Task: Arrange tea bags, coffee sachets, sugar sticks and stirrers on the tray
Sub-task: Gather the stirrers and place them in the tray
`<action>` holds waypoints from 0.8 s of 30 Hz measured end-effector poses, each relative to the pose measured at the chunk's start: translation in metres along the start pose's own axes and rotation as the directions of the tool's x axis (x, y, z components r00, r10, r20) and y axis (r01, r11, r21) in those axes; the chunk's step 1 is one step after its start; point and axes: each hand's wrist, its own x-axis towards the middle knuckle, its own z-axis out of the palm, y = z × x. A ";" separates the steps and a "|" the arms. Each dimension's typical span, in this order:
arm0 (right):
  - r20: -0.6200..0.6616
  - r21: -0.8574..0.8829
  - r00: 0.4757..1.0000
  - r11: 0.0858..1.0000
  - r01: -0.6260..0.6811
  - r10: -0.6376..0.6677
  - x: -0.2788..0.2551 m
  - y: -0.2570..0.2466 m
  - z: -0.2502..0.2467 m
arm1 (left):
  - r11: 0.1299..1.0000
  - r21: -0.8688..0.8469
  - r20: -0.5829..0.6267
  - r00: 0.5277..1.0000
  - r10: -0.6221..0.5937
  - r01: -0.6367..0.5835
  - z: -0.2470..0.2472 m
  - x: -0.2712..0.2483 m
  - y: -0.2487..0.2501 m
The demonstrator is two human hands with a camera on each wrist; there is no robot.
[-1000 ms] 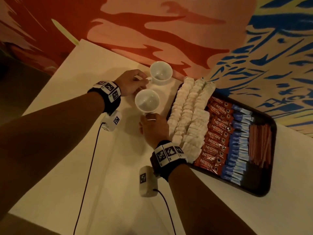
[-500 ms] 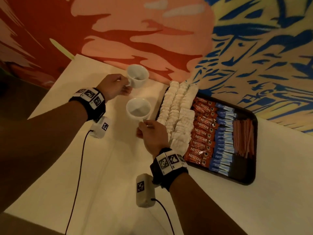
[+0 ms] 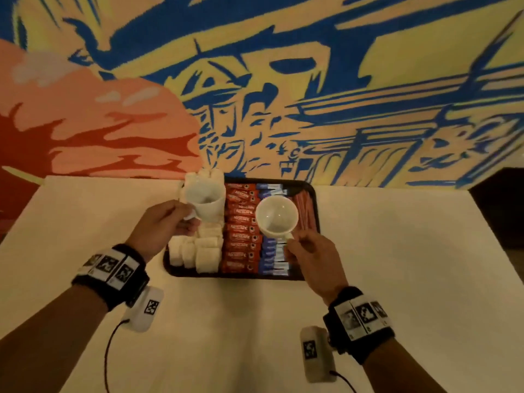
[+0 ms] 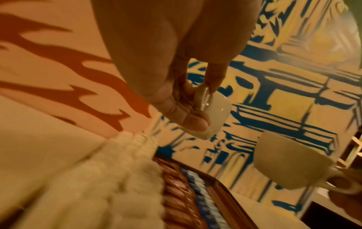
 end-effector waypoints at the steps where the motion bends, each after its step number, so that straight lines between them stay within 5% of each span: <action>1: -0.033 -0.003 0.999 1.000 -0.012 0.012 -0.001 0.011 -0.020 | 1.000 -0.011 0.035 0.999 -0.014 0.014 0.025 -0.003 0.000; 6: -0.104 0.017 0.987 0.992 -0.122 0.124 0.006 0.072 -0.097 | 0.999 0.002 0.116 0.992 -0.054 0.054 0.138 0.004 -0.012; 12: -0.097 0.110 0.955 0.956 -0.271 0.282 0.016 0.133 -0.133 | 0.996 0.003 0.141 0.986 -0.085 0.085 0.243 0.028 -0.018; 24: -0.040 0.207 0.935 0.918 -0.338 0.353 0.046 0.168 -0.130 | 0.990 0.077 0.154 0.980 -0.125 0.114 0.333 0.093 -0.020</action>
